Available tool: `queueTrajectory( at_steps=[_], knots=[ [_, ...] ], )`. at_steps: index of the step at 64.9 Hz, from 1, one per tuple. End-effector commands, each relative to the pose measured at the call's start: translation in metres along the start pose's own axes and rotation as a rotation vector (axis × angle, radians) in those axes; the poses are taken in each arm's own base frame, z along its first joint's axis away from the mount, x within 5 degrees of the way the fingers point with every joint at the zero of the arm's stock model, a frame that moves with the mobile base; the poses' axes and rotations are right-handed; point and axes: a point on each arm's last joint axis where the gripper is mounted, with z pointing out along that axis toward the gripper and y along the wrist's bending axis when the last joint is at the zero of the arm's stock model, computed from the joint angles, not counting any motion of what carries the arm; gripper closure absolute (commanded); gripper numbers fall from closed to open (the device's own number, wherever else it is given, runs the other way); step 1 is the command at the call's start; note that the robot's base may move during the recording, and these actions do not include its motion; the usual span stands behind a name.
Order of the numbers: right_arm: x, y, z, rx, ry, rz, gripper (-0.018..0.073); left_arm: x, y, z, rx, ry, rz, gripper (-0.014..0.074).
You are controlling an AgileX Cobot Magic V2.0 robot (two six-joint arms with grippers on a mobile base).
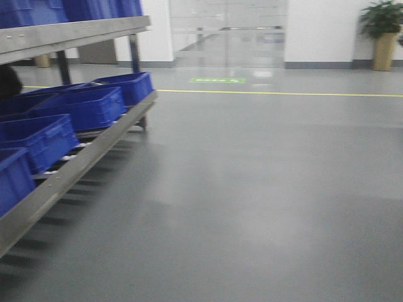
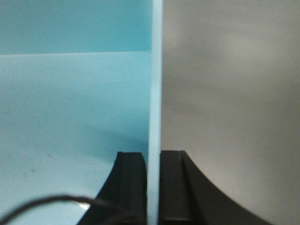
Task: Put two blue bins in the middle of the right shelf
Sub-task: 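Drive the base away from the shelf, holding the bin in both grippers, then drive up to the other blue-bin shelf and align with it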
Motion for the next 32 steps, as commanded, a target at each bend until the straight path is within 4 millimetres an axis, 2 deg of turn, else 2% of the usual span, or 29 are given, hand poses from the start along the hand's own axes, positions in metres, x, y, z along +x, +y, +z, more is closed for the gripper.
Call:
queueTrajectory(
  at_steps=[1, 32],
  knots=[
    [-0.0075, -0.0060, -0.0051, 0.045, -0.065, -0.025, 0.0711, -0.0043, 0.0032, -0.0134, -0.016, -0.050, 0.025, 0.0707],
    [-0.0075, -0.0060, -0.0051, 0.045, -0.065, -0.025, 0.0711, -0.0043, 0.0032, -0.0134, -0.016, -0.050, 0.025, 0.0707]
  ],
)
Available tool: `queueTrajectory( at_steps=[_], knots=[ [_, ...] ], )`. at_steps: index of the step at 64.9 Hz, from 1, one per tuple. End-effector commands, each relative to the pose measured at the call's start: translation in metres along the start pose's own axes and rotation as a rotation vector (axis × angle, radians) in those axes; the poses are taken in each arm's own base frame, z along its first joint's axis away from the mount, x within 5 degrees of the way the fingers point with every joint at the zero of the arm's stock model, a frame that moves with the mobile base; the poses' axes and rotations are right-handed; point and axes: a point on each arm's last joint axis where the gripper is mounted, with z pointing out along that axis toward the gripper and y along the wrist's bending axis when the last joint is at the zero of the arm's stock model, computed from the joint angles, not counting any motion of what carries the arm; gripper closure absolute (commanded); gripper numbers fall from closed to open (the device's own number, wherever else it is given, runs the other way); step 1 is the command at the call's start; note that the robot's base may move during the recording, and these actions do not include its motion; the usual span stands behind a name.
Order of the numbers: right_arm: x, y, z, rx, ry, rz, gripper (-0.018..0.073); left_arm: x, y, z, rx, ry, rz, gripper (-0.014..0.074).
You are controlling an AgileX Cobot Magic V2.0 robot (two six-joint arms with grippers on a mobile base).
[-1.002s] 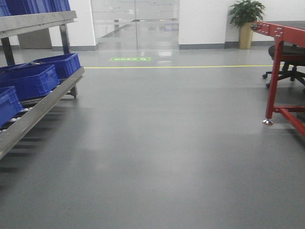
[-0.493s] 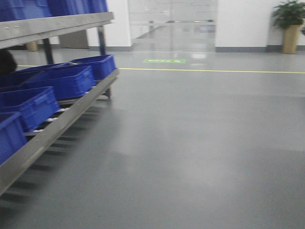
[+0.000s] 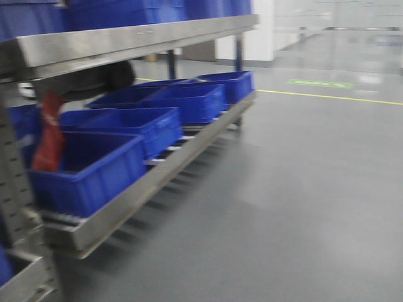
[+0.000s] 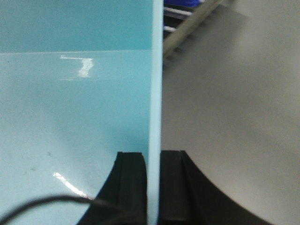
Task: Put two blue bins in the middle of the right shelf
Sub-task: 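Drive up to the other blue-bin shelf and align with it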
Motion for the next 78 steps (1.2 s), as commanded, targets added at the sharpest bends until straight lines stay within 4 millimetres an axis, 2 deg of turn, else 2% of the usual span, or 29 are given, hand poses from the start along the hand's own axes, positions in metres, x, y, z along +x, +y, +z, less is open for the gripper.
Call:
queueTrajectory(
  at_steps=[1, 78],
  knots=[
    [-0.0073, -0.0060, -0.0051, 0.045, -0.063, -0.025, 0.0711, -0.0043, 0.0032, -0.0134, -0.016, -0.050, 0.025, 0.0707],
    [-0.0073, -0.0060, -0.0051, 0.045, -0.063, -0.025, 0.0711, -0.0043, 0.0032, -0.0134, -0.016, -0.050, 0.025, 0.0707]
  ],
)
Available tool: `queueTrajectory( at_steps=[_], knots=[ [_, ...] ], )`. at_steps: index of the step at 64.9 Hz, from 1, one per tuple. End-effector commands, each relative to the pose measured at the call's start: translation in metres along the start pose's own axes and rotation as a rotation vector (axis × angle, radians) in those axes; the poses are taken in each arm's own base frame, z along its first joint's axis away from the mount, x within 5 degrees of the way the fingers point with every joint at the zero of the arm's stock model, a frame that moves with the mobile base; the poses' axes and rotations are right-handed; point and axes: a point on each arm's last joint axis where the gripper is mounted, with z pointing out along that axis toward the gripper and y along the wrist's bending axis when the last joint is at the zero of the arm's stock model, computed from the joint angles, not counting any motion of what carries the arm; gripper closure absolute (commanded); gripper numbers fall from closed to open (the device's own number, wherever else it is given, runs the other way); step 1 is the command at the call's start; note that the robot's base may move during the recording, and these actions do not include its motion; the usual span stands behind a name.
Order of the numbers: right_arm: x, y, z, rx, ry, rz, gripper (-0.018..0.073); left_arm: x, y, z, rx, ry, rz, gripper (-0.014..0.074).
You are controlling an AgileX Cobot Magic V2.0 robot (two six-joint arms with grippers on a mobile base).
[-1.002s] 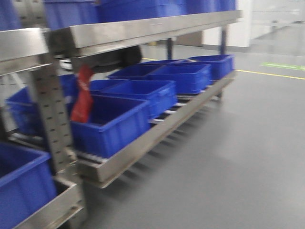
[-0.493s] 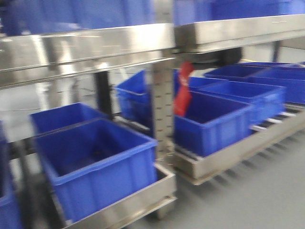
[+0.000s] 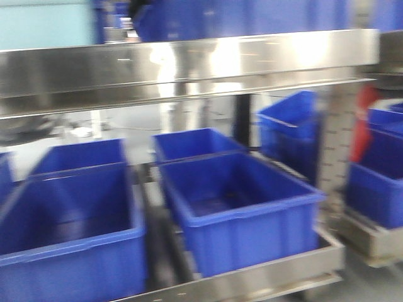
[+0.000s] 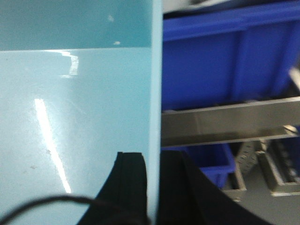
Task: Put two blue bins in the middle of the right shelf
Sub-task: 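Drive up to the other blue-bin shelf and align with it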
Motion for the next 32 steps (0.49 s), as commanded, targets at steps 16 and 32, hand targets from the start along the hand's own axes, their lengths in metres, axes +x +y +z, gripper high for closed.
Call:
queueTrajectory(
  at_steps=[16, 32],
  knots=[
    [-0.0075, -0.0058, -0.0061, 0.045, -0.065, -0.023, 0.0711, -0.0043, 0.0032, -0.0134, -0.016, -0.050, 0.025, 0.0707],
    [-0.0075, -0.0058, -0.0061, 0.045, -0.065, -0.023, 0.0711, -0.0043, 0.0032, -0.0134, -0.016, -0.050, 0.025, 0.0707]
  ],
)
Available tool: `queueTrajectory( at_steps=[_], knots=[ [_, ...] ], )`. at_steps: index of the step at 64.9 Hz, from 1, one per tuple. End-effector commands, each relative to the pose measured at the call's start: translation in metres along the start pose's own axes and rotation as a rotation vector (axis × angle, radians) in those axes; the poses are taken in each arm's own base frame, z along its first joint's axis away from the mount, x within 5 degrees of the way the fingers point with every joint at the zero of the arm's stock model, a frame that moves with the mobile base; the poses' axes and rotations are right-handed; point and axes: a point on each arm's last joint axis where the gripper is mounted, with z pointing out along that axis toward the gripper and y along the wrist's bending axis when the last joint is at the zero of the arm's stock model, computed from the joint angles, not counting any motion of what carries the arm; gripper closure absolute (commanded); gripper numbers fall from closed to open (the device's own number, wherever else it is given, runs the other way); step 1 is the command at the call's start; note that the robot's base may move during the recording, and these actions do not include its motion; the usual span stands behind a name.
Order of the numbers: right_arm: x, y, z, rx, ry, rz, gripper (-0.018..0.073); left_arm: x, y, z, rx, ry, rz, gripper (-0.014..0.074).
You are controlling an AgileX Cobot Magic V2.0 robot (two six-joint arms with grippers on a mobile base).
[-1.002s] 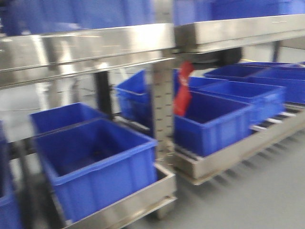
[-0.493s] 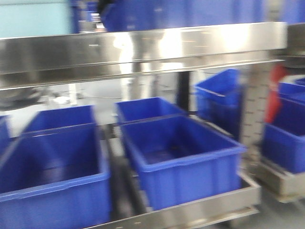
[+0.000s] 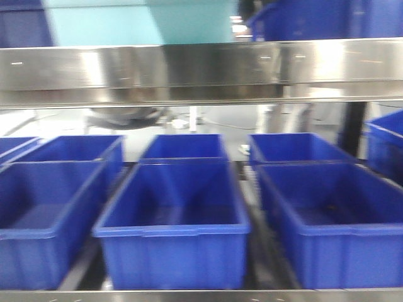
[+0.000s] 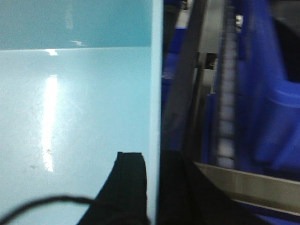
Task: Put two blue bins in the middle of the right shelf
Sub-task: 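Drive up to the other blue-bin shelf and align with it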
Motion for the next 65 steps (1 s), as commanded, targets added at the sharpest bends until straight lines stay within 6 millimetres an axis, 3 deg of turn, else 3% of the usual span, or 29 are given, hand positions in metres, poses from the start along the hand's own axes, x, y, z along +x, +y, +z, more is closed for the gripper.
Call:
queueTrajectory(
  at_steps=[1, 65],
  knots=[
    [-0.0075, -0.0058, -0.0061, 0.045, -0.065, -0.023, 0.0711, -0.0042, 0.0031, -0.0133, -0.014, -0.049, 0.024, 0.0707],
    [-0.0075, -0.0058, -0.0061, 0.045, -0.065, -0.023, 0.0711, -0.0042, 0.0031, -0.0133, -0.014, -0.049, 0.024, 0.0707]
  ],
)
